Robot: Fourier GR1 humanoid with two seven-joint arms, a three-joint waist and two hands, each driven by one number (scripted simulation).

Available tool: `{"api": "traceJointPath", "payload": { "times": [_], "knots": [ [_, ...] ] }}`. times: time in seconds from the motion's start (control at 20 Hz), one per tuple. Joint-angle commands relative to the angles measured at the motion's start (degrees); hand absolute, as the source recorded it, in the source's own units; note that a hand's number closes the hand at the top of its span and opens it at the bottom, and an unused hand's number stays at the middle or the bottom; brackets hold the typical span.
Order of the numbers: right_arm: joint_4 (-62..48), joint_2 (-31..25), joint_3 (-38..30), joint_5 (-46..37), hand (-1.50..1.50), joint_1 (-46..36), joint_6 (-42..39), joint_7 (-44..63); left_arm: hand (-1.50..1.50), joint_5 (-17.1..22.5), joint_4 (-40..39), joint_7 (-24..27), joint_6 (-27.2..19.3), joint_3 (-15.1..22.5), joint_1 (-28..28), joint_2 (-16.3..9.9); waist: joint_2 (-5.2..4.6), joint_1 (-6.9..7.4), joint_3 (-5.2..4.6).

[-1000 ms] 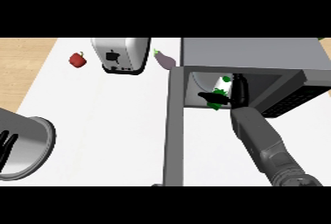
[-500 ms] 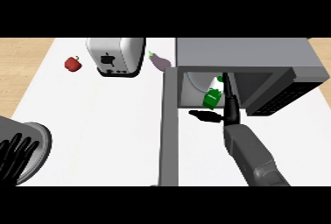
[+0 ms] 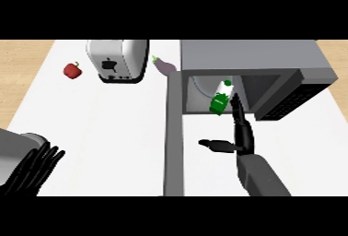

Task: Pick up the milk, place it into the microwave and close the microwave

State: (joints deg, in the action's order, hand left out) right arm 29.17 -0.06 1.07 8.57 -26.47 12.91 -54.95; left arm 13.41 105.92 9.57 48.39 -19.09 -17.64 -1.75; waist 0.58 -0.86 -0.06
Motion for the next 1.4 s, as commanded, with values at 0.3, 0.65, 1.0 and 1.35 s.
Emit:
{"api": "traceJointPath", "payload": {
  "times": [0.3, 0.65, 1.0, 1.35],
  "knots": [
    [31.5, -2.9, 7.0, 3.1, -1.5, 25.2, -5.5, 4.8, 1.5, -6.9, 3.3, -3.1, -2.3, 7.9, 3.8, 1.7, -0.05, -0.83, -0.03],
    [50.2, -7.1, 7.7, 5.9, -1.5, 39.8, -7.7, 8.3, 1.5, -16.8, -4.4, -0.9, -7.9, 15.1, 13.4, 1.2, -0.44, -0.38, -0.01],
    [61.0, -11.9, 3.5, 10.1, -1.5, 45.7, -9.7, 13.2, 1.5, -27.3, -14.5, 5.2, -22.8, 30.7, 20.4, 1.7, -0.56, -0.49, -0.01],
    [66.7, -15.6, 1.1, 8.2, -1.5, 48.1, -10.2, 14.1, 1.5, -28.9, -23.9, 4.2, -31.8, 40.2, 31.5, 1.7, -0.63, -0.28, 0.02]
  ]
}}
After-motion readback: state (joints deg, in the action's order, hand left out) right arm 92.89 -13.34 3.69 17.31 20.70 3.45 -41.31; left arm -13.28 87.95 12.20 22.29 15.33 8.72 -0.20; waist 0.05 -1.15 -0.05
